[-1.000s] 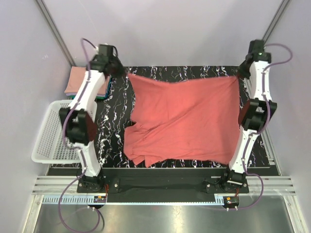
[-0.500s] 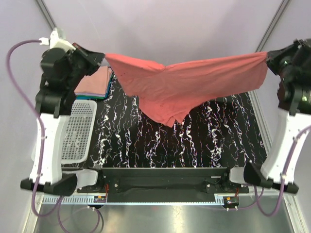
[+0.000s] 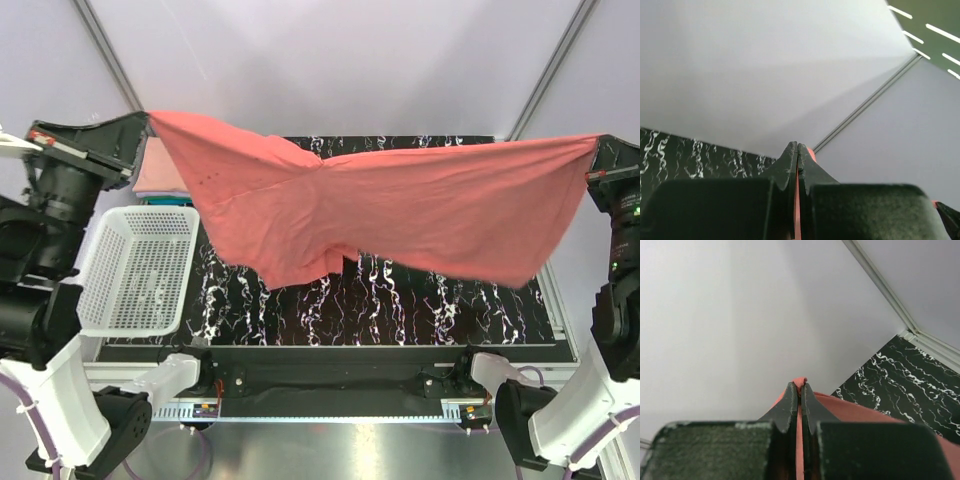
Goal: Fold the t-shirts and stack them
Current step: Flatten the tshirt out
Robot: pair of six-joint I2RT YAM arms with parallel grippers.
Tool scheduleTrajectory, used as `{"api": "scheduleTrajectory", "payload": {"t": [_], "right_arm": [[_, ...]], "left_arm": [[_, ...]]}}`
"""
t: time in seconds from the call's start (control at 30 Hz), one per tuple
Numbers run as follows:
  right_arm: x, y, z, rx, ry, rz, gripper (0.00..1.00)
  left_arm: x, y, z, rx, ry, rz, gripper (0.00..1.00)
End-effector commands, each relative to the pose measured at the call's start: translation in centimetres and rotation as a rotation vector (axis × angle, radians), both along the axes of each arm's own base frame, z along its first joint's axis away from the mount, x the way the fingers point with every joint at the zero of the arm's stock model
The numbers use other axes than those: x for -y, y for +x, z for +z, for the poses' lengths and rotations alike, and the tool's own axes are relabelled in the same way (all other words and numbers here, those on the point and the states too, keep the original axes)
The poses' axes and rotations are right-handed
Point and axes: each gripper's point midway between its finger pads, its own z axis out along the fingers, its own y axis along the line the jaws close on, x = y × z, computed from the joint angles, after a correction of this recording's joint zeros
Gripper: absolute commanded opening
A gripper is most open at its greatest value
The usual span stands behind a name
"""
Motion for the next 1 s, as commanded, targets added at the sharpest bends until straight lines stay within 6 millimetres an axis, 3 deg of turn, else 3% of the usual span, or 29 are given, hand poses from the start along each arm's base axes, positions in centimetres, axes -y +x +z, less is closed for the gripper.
{"api": "scheduleTrajectory", "payload": {"t": [0.0, 0.13, 0.23, 0.37, 0.43, 0.47, 0.57, 0.73, 0.9, 0.93, 0.97], "right_arm": [[0.0, 1.3, -0.1, 0.001, 0.067, 0.011, 0.00], [-0.6, 4.1, -1.1, -0.024, 0.051, 0.074, 0.00], [-2.0, 7.2, -0.5, -0.008, -0.016, 0.196, 0.00], [-3.1, 12.0, -1.6, -0.065, -0.052, 0.326, 0.00], [-3.9, 13.4, -0.9, -0.034, -0.060, 0.385, 0.00], [-3.8, 14.7, -1.2, -0.038, -0.056, 0.398, 0.00], [-3.6, 16.4, 0.3, 0.007, -0.068, 0.405, 0.00], [-3.3, 16.7, 3.0, 0.060, -0.094, 0.388, 0.00], [-3.8, 14.7, 4.0, 0.113, -0.056, 0.387, 0.00], [-4.1, 13.0, 5.1, 0.156, -0.056, 0.385, 0.00], [-4.0, 13.2, 4.0, 0.132, -0.040, 0.378, 0.00]], "left_arm": [[-0.3, 1.5, 0.8, -0.003, 0.025, 0.030, 0.00], [-0.7, 4.1, 1.3, 0.015, 0.068, 0.080, 0.00], [-1.0, 7.0, 0.9, -0.007, 0.079, 0.124, 0.00], [-0.7, 10.8, 1.0, -0.014, 0.087, 0.142, 0.00], [-0.8, 12.0, 1.9, 0.007, 0.089, 0.161, 0.00], [-0.7, 13.8, 1.4, -0.009, 0.094, 0.165, 0.00], [-1.0, 15.5, 2.8, 0.029, 0.073, 0.187, 0.00], [-1.8, 14.6, 5.9, 0.131, 0.016, 0.216, 0.00], [-1.8, 11.2, 8.2, 0.208, -0.021, 0.189, 0.00], [-1.8, 10.6, 8.3, 0.213, -0.022, 0.183, 0.00], [-1.8, 10.1, 8.5, 0.220, -0.019, 0.182, 0.00]]}}
